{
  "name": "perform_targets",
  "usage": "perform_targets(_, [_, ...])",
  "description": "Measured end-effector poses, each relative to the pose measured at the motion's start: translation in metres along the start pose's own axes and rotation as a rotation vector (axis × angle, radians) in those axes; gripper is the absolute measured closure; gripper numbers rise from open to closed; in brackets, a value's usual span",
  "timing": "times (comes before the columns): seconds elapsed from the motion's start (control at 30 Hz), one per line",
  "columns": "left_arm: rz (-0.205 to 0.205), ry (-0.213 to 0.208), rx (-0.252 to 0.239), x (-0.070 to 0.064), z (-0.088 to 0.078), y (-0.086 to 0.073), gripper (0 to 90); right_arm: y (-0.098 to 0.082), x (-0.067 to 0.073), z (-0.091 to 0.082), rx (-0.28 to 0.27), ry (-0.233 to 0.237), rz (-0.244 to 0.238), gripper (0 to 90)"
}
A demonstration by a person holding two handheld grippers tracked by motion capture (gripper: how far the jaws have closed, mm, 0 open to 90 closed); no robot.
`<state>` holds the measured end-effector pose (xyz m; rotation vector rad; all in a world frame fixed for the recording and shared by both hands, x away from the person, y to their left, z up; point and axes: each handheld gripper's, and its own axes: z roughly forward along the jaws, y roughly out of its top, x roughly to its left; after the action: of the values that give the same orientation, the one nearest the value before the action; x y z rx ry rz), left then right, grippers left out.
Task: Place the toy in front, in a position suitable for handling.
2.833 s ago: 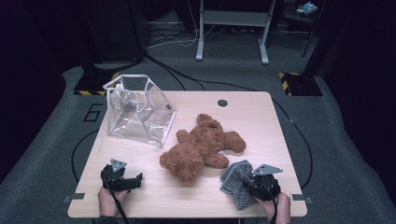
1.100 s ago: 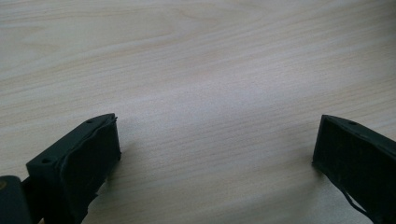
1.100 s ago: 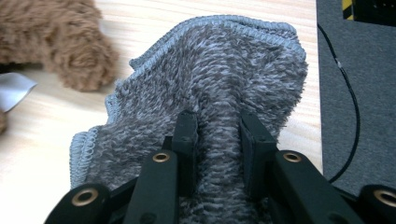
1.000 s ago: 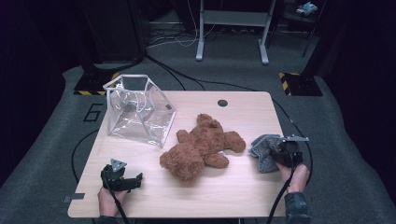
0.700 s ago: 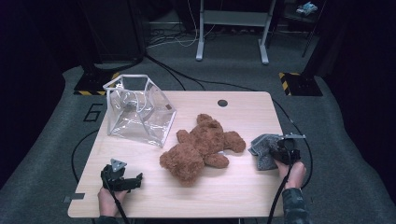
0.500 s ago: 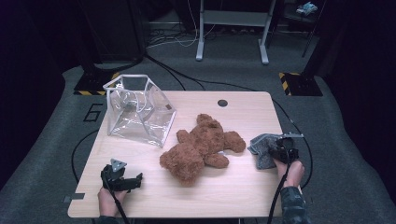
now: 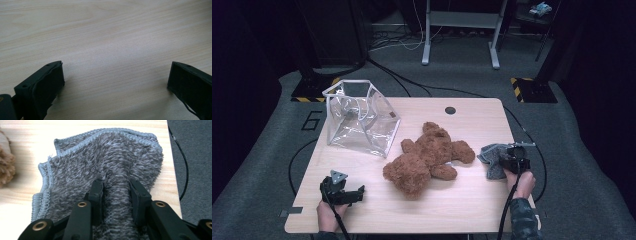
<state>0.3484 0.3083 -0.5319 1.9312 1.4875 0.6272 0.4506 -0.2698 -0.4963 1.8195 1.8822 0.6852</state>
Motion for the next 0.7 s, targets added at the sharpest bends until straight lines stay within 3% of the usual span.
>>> perform_targets(0.2, [-0.001, 0.0, 0.0, 0.0, 0.0, 0.0, 0.4, 0.001, 0.001, 0.005, 0.002, -0.017, 0.017, 66.4])
perform_targets(0.23, [0.0, 0.0, 0.0, 0.0, 0.0, 0.0, 0.4, 0.001, 0.001, 0.005, 0.007, -0.022, 0.021, 60.6])
perform_targets(0.27, [0.0, 0.0, 0.0, 0.0, 0.0, 0.0, 0.4, 0.001, 0.001, 0.005, 0.007, -0.022, 0.021, 60.6])
perform_targets(0.37, [0.001, 0.0, 0.001, 0.0, 0.0, 0.0, 0.4, 0.001, 0.0, 0.006, 0.011, -0.031, 0.012, 41.0])
perform_targets(0.53, [0.001, 0.0, 0.0, 0.0, 0.0, 0.0, 0.4, -0.001, -0.002, 0.0, 0.021, 0.012, 0.021, 16.2])
perform_targets(0.7, [0.001, 0.002, -0.002, 0.0, 0.0, 0.0, 0.4, -0.002, -0.001, -0.012, -0.009, 0.069, -0.005, 6.7])
